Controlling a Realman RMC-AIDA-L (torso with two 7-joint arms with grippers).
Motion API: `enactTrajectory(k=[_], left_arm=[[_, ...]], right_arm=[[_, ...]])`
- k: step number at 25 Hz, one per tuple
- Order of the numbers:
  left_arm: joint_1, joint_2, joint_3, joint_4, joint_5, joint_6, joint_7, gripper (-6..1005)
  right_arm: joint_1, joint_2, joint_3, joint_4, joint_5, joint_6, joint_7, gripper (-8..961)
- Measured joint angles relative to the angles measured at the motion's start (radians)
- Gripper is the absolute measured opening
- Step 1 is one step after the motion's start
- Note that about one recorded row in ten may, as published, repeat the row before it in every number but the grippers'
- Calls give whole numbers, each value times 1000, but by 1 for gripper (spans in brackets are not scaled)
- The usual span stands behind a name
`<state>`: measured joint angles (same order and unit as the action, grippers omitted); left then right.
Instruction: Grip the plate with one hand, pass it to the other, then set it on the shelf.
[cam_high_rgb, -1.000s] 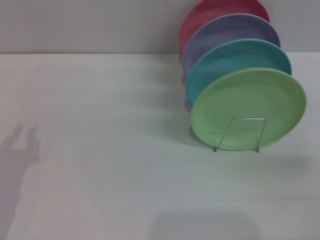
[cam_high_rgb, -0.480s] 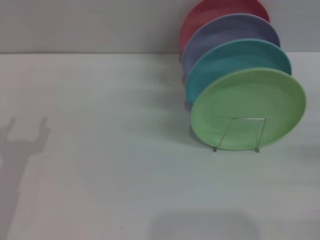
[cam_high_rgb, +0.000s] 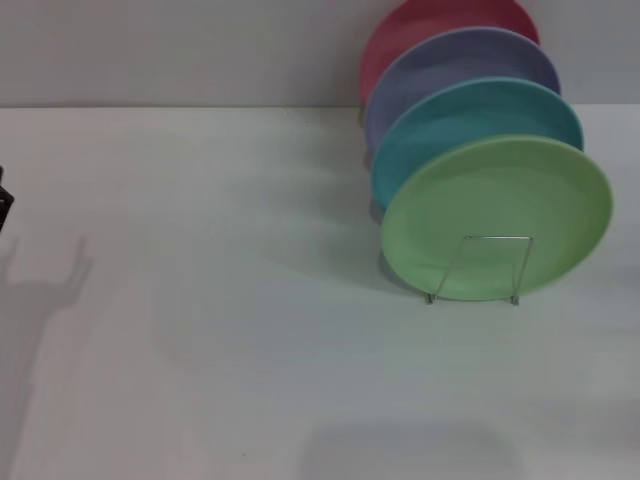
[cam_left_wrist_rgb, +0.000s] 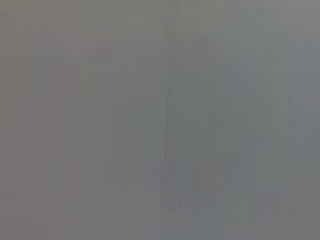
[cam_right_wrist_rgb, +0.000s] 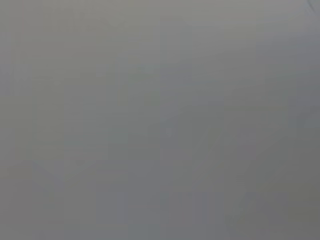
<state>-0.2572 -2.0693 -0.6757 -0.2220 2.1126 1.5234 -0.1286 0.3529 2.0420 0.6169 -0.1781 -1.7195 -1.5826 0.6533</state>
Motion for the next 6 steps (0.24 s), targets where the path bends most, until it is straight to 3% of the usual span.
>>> enactTrajectory(k=[6], left_arm=[[-17, 1, 6, -1, 5, -16, -5, 862]], right_arm=[[0, 10, 1, 3, 19, 9, -7, 666]])
